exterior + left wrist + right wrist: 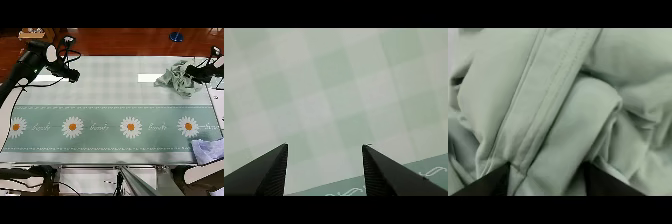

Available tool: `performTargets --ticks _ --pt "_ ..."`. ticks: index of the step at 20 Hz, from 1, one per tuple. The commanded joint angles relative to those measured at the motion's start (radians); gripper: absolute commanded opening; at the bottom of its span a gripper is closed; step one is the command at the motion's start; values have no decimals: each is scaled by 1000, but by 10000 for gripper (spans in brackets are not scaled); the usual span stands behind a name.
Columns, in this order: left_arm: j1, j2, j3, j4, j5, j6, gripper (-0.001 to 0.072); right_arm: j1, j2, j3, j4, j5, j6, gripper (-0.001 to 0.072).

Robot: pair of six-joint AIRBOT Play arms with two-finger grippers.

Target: Fold the shirts.

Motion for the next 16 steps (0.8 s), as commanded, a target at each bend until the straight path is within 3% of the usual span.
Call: performTargets --ticks 1,2,3,4,10,16 --pt "1 1 1 -4 -19 -1 567 -4 -67 1 130 0 8 488" --pt "1 2 1 -4 -28 -1 565 -4 -78 1 159 4 5 325" --pt "1 4 1 -4 -35 0 551 -5 -77 2 176 -1 0 108" --pt "1 11 2 -3 -39 -1 541 -5 -65 2 198 -13 -7 19" --pt "0 110 144 -3 -55 -1 540 -7 220 100 222 -9 -201 19" --pt "0 288 412 -13 -172 -1 540 -4 586 232 268 -3 -248 19"
